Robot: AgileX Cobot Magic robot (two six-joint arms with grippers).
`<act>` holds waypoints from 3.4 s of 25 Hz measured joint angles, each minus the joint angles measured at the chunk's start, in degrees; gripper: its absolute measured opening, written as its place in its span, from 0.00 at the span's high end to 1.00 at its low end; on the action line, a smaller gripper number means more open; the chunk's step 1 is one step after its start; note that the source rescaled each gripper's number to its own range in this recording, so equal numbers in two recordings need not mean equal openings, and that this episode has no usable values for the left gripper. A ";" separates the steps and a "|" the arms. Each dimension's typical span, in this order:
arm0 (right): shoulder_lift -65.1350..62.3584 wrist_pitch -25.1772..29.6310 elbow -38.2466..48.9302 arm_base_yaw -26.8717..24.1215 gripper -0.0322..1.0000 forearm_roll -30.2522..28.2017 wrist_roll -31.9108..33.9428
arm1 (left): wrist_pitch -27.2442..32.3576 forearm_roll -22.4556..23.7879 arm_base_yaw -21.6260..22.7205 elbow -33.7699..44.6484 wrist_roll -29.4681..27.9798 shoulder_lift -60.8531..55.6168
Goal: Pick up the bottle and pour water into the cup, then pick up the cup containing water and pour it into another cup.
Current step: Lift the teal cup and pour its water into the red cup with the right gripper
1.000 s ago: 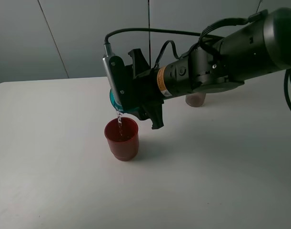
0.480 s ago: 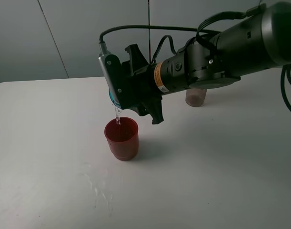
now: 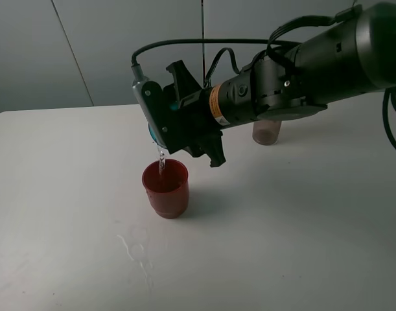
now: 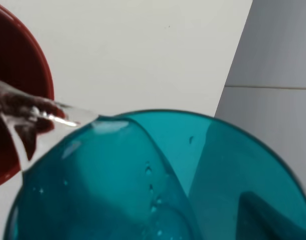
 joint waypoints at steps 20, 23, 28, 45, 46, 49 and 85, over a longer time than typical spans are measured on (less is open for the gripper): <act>2.27 -0.94 0.00 0.00 0.89 3.21 -9.36 | 0.00 0.00 0.00 0.00 0.00 0.00; 2.27 -1.44 0.00 0.00 0.89 3.88 -11.74 | 0.00 0.00 0.00 0.00 0.00 0.00; 2.27 -1.54 -0.03 0.00 0.89 5.03 -15.60 | 0.00 0.00 0.00 0.00 0.00 0.00; 2.27 -3.04 -1.57 0.00 0.89 10.68 -31.79 | 0.00 0.00 0.00 0.00 0.00 0.00; 2.27 -3.04 -1.57 0.00 0.89 10.81 -32.58 | 0.00 0.00 0.00 0.00 0.00 0.00; 2.27 -3.15 -1.57 0.00 0.89 10.81 -35.73 | 0.00 0.00 0.00 0.00 0.00 0.00; 2.27 -6.58 -1.66 0.00 0.89 11.04 -35.83 | 0.00 0.00 0.00 0.00 0.00 0.00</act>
